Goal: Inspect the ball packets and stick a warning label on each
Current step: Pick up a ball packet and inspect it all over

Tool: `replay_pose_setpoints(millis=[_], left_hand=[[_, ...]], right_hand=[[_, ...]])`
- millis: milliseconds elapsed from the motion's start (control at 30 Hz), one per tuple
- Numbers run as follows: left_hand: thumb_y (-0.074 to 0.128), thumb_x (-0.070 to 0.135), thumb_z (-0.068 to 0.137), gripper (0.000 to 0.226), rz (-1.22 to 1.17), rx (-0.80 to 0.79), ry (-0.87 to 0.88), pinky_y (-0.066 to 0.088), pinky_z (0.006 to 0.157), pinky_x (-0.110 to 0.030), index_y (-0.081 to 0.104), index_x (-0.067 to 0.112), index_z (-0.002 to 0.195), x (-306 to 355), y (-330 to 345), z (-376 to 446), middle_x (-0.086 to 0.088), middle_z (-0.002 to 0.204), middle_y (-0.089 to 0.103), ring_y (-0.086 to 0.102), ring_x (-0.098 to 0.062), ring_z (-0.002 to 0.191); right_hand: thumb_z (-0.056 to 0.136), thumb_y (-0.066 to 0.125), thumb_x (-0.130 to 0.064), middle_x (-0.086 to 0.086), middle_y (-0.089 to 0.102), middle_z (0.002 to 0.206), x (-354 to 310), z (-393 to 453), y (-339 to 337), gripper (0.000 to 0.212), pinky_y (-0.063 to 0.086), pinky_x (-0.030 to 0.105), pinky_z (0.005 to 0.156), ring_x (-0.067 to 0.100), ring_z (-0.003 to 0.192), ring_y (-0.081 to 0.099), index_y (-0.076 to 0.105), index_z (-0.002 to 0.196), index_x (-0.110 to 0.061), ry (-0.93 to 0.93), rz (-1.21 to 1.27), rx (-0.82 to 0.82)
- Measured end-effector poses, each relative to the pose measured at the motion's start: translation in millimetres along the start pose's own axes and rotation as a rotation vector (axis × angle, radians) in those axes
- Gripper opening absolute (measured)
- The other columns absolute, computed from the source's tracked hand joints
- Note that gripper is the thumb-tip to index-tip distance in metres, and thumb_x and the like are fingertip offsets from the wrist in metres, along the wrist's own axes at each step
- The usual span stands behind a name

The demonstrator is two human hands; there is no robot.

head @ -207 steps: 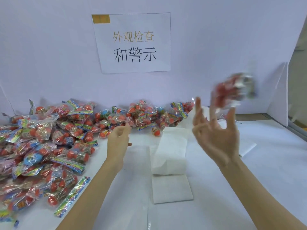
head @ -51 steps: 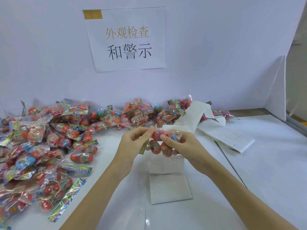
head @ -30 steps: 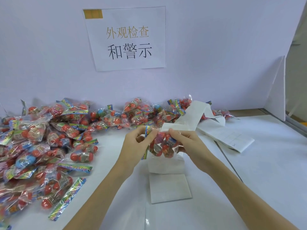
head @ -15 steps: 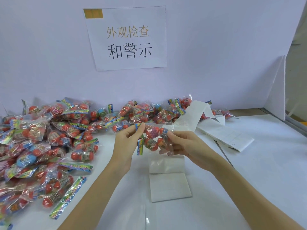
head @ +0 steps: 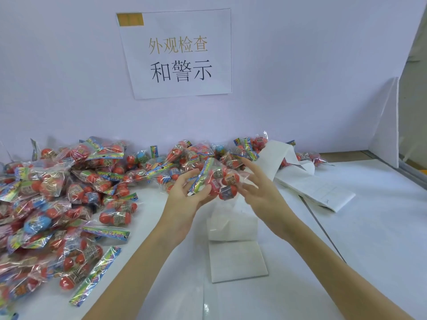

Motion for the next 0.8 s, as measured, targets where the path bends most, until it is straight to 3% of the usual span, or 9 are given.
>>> replay_pose_setpoints(millis=[100,133,233,367,467,600,667,733,800], left_hand=[[0.072,-0.004,0.092,0.045,-0.018,-0.053,0.016,0.062,0.09,-0.035,0.061,0.012,0.133,1,5,-1,-0.007,0.122,0.075,0.075,-0.031,0.105],[0.075,0.0,0.09,0.043,-0.002,-0.085,0.022,0.062,0.089,-0.034,0.065,0.012,0.13,2,7,-2,-0.009,0.121,0.075,0.075,-0.03,0.106],[0.085,0.032,0.079,0.034,0.088,-0.202,0.034,0.062,0.085,-0.034,0.08,0.02,0.11,6,14,-5,-0.012,0.112,0.077,0.076,-0.027,0.097],[0.078,0.059,0.076,0.04,0.262,-0.037,0.048,0.057,0.087,-0.041,0.077,0.022,0.09,3,3,-3,-0.01,0.098,0.078,0.071,-0.023,0.087],[0.079,0.056,0.081,0.041,0.318,0.023,0.137,0.054,0.086,-0.042,0.07,0.016,0.087,8,-2,0,-0.012,0.088,0.075,0.065,-0.017,0.077],[0.076,0.056,0.083,0.053,0.312,0.014,0.179,0.055,0.085,-0.049,0.062,0.006,0.091,16,-2,0,-0.031,0.092,0.065,0.059,-0.025,0.077],[0.071,0.058,0.085,0.049,0.344,0.001,0.235,0.055,0.08,-0.042,0.058,0.01,0.084,21,1,-4,-0.026,0.083,0.063,0.056,-0.02,0.073],[0.064,0.052,0.094,0.047,0.427,0.001,0.339,0.052,0.065,-0.035,0.046,0.012,0.078,28,5,-9,-0.012,0.066,0.046,0.046,-0.014,0.062],[0.058,0.042,0.103,0.041,0.488,0.012,0.415,0.046,0.047,-0.039,0.041,0.014,0.079,30,8,-12,-0.003,0.061,0.038,0.04,-0.017,0.054]], right_hand=[[0.108,0.051,-0.009,0.007,0.076,0.119,1,4,-2,0.028,0.052,0.032,0.106,0.017,0.115,0.071,0.069,0.128,-0.017,0.041,0.226,0.042],[0.11,0.051,-0.017,0.006,0.078,0.117,1,4,-3,0.025,0.053,0.03,0.106,0.018,0.115,0.072,0.073,0.122,-0.013,0.038,0.231,0.036],[0.104,0.062,-0.019,0.005,0.08,0.109,4,5,-13,0.02,0.056,0.027,0.101,0.017,0.108,0.074,0.078,0.114,-0.011,0.031,0.16,0.129],[0.097,0.071,-0.014,0.008,0.081,0.099,5,5,-16,0.014,0.06,0.023,0.086,0.02,0.096,0.076,0.081,0.105,-0.008,0.047,0.121,0.131],[0.093,0.075,-0.018,0.01,0.081,0.099,3,3,-14,0.018,0.06,0.022,0.084,0.021,0.095,0.077,0.08,0.106,-0.007,0.068,0.162,0.132],[0.079,0.081,-0.038,0.016,0.078,0.101,5,3,-13,0.037,0.06,0.022,0.082,0.022,0.09,0.074,0.08,0.091,-0.003,0.148,0.26,0.139],[0.076,0.081,-0.042,0.019,0.075,0.102,7,2,-12,0.034,0.058,0.028,0.083,0.023,0.087,0.068,0.077,0.083,-0.008,0.194,0.319,0.118],[0.076,0.08,-0.042,0.014,0.075,0.104,8,1,-11,0.028,0.056,0.033,0.086,0.022,0.088,0.068,0.075,0.077,-0.015,0.22,0.372,0.096],[0.08,0.077,-0.043,0.012,0.075,0.106,9,0,-9,0.029,0.055,0.034,0.088,0.023,0.092,0.068,0.075,0.084,-0.014,0.229,0.369,0.069]])
Point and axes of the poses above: each hand's wrist, its own z-axis towards the middle knuckle, its own y-axis out of the palm, x = y × z, the point moved 7 cm from there along z, towards the middle knuckle
